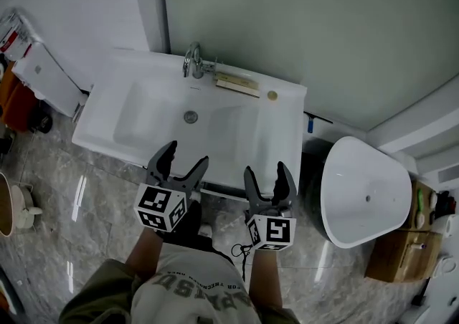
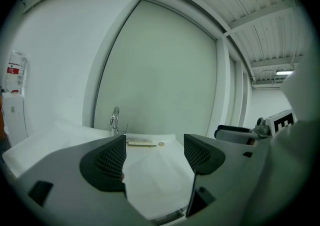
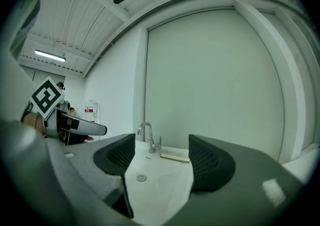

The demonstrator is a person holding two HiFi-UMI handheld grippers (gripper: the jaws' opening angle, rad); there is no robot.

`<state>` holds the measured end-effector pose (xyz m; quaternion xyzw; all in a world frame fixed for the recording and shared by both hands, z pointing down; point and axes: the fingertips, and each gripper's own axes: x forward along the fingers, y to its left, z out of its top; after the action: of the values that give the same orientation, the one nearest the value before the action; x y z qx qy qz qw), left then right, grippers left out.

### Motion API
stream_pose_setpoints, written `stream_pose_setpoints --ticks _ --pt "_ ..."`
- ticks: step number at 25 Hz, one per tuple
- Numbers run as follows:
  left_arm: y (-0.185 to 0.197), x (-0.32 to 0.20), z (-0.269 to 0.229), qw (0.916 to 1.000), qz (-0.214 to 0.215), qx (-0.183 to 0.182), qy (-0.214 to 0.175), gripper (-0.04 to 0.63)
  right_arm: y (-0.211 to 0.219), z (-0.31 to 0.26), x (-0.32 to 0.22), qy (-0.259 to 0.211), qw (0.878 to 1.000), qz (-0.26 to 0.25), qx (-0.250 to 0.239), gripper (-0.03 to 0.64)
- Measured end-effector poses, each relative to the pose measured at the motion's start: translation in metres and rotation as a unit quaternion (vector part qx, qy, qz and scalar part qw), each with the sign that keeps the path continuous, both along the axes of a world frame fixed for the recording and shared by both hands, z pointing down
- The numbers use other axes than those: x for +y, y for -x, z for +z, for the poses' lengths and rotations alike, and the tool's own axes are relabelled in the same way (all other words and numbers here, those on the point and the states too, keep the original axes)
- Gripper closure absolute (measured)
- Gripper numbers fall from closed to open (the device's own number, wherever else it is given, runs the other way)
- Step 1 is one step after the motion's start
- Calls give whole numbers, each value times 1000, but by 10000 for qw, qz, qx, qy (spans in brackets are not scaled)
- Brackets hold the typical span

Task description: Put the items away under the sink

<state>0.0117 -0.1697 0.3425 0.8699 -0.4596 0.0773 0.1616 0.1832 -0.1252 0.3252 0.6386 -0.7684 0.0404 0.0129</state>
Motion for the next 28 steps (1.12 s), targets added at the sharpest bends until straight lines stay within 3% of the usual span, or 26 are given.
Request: stream_pose_setpoints --ticks 9,16,22,28 --pt "8 -93 14 9994 300 75 122 250 4 16 -90 271 9992 105 291 290" --pt "13 -143 26 9979 521 188 326 250 0 35 -152 628 9978 170 85 290" --pt "12 -164 42 9966 585 151 551 250 -14 64 -192 1138 9913 -112 646 290" --pt "8 -172 59 9955 482 124 801 250 -26 99 -234 1739 9715 -737 1432 290"
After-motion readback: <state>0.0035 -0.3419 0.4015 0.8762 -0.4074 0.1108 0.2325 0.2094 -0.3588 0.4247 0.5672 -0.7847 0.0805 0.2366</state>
